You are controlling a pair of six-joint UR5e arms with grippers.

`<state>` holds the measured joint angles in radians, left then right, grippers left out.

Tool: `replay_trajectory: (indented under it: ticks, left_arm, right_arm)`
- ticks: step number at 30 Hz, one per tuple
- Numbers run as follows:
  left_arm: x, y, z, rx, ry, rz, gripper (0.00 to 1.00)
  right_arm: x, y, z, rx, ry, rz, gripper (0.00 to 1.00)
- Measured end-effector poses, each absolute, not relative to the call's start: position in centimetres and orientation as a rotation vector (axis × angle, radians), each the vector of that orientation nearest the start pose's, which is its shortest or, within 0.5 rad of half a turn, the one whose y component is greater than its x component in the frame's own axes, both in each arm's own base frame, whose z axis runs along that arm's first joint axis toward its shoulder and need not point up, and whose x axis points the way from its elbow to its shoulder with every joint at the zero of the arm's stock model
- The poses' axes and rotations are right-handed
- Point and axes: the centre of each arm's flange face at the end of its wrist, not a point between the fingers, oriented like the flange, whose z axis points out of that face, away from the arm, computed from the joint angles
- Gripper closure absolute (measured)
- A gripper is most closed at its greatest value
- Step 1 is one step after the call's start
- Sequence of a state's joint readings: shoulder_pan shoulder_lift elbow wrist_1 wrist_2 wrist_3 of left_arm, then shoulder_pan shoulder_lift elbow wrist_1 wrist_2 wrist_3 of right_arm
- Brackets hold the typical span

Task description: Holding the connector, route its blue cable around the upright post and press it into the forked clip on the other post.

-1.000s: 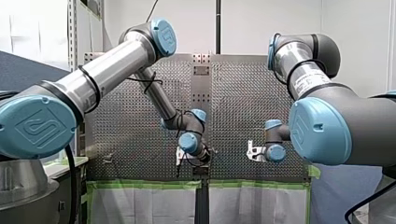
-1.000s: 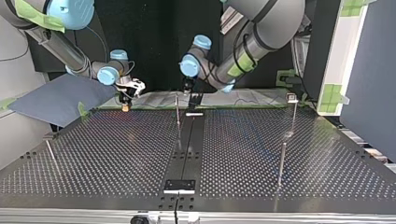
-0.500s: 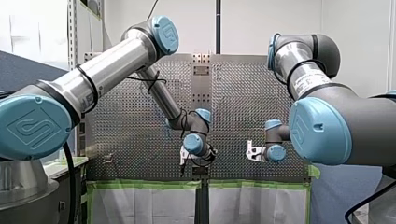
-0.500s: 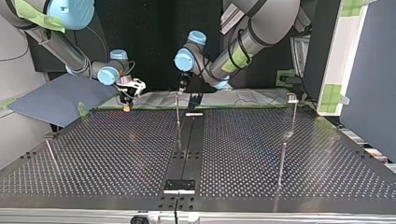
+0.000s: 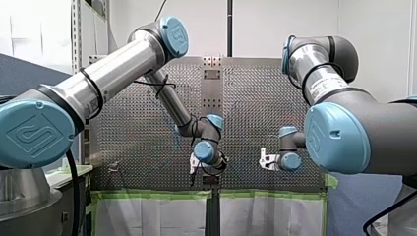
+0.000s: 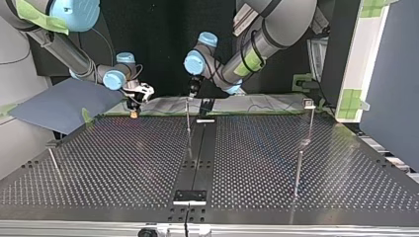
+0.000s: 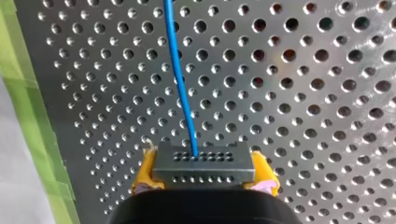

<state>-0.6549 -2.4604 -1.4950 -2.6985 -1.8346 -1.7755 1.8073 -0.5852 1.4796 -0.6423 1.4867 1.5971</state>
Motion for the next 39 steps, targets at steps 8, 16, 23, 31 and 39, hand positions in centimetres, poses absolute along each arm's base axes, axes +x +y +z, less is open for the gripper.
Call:
replay_trajectory:
  ticks: [8,16,23,31,39]
  left_arm:
    - [45.22,-48.31,1.7,0.257,1.925,-0.322,0.0]
    - [45.24,-48.3,1.69,0.252,1.927,-0.329,0.0]
    - [45.33,-48.22,1.7,0.248,1.927,-0.329,0.0]
    - [45.4,-48.15,1.69,0.243,1.928,-0.33,0.0]
    - [45.42,-48.14,1.68,0.242,1.928,-0.332,0.0]
  right_arm:
    - [29.58,-61.86,-3.06,1.642,-1.237,1.321,1.0]
    - [29.65,-61.8,-3.16,1.643,-1.237,1.322,1.0]
    - [29.69,-61.76,-3.26,1.645,-1.237,1.322,1.0]
    - [29.7,-61.72,-3.36,1.647,-1.238,1.321,1.0]
    - [29.69,-61.66,-3.48,1.65,-1.241,1.318,1.0]
